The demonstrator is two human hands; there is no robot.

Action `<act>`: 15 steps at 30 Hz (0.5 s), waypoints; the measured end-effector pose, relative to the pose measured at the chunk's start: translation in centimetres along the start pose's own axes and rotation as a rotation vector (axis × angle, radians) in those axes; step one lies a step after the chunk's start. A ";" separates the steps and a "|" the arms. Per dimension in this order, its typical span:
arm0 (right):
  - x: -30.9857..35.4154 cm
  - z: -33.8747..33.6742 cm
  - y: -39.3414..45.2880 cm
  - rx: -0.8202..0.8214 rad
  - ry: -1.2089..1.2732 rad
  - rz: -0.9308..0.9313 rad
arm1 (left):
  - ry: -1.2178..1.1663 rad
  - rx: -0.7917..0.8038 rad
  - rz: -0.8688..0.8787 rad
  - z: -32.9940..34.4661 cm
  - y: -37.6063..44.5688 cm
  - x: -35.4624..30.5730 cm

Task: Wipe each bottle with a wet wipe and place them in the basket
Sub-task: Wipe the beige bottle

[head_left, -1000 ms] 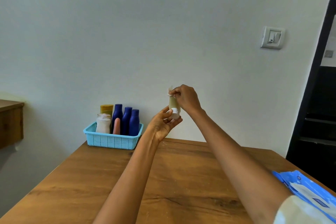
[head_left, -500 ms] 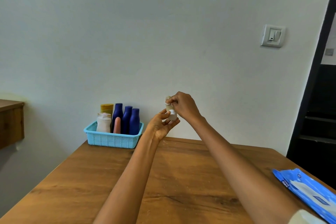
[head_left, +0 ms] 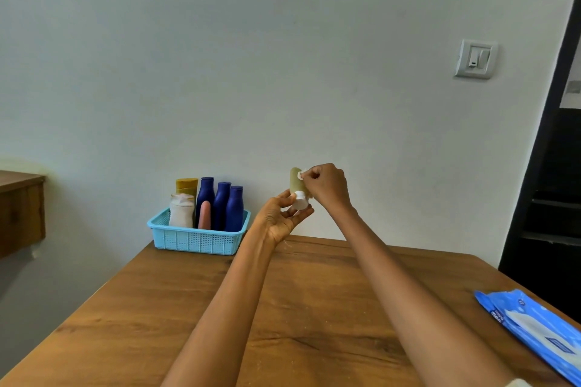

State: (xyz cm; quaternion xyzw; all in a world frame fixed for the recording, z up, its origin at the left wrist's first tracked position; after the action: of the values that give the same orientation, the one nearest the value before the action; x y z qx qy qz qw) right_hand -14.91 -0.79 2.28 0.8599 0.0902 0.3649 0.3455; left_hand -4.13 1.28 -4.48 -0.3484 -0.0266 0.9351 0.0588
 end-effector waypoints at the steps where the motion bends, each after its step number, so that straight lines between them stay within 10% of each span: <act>1: 0.0 -0.1 -0.2 0.024 0.016 0.003 | -0.004 -0.007 0.003 -0.1 0.0 -0.1; 8: 0.9 -1.5 -1.2 -0.114 0.135 -0.152 | -0.061 -0.046 0.005 -0.6 0.1 -0.5; 15: 2.1 2.3 -1.6 0.179 -0.121 -0.244 | -0.057 -0.035 0.013 -0.2 -0.3 -0.5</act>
State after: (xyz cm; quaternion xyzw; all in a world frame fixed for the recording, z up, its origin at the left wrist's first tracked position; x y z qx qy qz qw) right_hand -11.70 0.09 1.26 0.8903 0.2051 0.2585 0.3137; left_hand -3.61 1.48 -4.32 -0.3226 -0.0425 0.9445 0.0457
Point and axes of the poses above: each hand's wrist, its own y-axis towards the middle knuckle, its own z-axis out of the palm, x = y × z, the point moved 4 cm from there along y, towards the middle knuckle, and after that the axes turned 3 degrees about -x, right-handed, at the moved point
